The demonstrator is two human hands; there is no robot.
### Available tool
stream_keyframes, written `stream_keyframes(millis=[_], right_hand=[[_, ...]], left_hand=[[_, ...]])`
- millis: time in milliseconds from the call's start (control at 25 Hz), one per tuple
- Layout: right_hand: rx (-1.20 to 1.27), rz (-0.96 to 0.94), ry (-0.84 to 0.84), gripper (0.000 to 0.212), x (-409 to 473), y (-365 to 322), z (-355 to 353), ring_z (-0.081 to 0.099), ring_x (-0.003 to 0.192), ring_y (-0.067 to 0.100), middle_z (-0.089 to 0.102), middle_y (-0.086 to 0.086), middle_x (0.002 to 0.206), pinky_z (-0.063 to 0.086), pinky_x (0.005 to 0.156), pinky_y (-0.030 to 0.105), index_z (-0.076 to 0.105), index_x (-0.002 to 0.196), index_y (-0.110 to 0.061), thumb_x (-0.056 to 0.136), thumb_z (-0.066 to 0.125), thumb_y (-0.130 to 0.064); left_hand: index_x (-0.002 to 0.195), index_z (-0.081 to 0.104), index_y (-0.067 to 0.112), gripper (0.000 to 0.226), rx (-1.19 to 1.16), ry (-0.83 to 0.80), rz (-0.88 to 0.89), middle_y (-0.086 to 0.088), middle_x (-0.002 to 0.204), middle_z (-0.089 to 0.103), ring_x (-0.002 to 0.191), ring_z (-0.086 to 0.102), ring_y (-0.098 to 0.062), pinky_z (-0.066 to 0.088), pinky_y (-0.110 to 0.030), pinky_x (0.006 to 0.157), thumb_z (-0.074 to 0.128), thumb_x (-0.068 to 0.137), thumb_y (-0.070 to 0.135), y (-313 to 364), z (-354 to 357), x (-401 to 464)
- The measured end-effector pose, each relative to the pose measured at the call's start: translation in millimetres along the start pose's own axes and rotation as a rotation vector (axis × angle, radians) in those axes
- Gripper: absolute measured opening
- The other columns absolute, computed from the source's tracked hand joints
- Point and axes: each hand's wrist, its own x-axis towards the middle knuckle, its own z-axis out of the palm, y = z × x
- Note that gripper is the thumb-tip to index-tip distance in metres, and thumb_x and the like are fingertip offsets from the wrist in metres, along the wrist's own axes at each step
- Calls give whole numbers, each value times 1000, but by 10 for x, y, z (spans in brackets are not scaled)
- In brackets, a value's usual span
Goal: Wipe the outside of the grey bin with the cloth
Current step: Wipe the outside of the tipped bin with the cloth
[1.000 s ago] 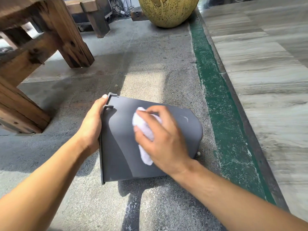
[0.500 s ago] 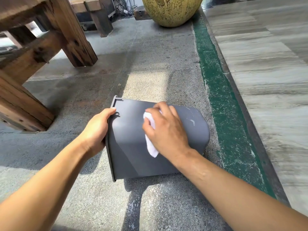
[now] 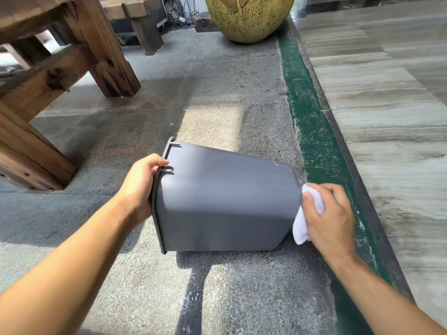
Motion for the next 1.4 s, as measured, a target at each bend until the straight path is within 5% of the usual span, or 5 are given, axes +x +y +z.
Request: stream_keyframes(millis=[160,320,720,1040,1400], right_hand=[[112,132,71,24,15,17,-98,60,100,15,58,-3,108,36,89,16,77,114,-13,92,67,-15],[217,-57,146,23,134,-445,-78,60,96,6,65,-2,109,41,89,10,77,110,-13,88,72,-14],[146,-660,-199,30,-180,-1975,745,56,99,33,66,9,118,48,92,45,70,118,-9,94,64,-26],[-111,-616,-235,27,-30,-1645,751,54,99,34,62,11,116,50,90,48,72,110,-6,90,64,-22],[-180,-54,-170,29,514,-493,127,55,107,34,59,10,116,46,96,39,73,116,-15,93,58,-25]], left_hand=[[115,72,12,50,19,63,70,-15,112,68,88,66,-32,53,-36,71,57,88,51,39,-33,0],[101,65,9,54,-3,78,4,-22,98,67,81,64,-34,51,-34,68,55,90,60,59,-43,-24],[74,65,18,34,8,109,27,-5,65,66,57,62,-23,47,-29,57,56,92,46,116,155,-23],[77,69,17,39,34,239,-22,-8,77,72,69,66,-27,49,-37,74,56,85,52,68,79,18],[84,67,14,38,48,251,-47,-7,67,68,57,63,-24,48,-30,63,57,88,51,2,30,74]])
